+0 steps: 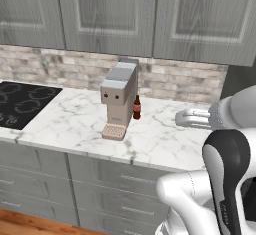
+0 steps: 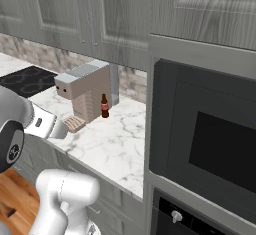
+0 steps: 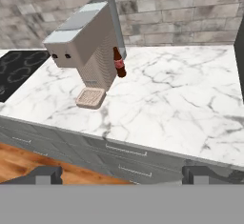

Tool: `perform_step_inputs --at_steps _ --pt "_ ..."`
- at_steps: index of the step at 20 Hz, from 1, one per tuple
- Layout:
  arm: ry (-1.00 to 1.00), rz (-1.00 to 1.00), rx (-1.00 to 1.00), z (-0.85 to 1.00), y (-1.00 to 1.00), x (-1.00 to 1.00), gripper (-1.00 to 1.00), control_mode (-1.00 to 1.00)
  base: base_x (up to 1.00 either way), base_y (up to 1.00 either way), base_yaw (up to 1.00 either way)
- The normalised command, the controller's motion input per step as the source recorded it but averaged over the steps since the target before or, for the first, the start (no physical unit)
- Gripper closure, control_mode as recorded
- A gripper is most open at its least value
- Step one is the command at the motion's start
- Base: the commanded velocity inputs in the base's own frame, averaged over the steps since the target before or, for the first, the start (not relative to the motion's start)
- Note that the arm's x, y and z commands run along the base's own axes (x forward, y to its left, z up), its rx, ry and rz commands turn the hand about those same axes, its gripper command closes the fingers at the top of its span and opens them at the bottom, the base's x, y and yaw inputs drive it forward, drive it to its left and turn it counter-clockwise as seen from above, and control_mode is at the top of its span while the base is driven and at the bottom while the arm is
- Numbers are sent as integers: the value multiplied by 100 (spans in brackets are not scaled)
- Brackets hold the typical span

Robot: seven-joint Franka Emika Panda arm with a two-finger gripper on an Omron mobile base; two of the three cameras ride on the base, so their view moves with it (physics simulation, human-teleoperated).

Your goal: Move the drinks to the dining counter.

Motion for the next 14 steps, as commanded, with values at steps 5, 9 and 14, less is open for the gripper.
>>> perform_step_inputs --at_steps 5,9,14 --pt "0 0 0 -49 -1 0 -100 -100 0 0 0" --pt "0 0 0 -35 0 4 -100 -100 0 0 0" --pt "0 1 0 -25 0 11 -100 -100 0 0 0"
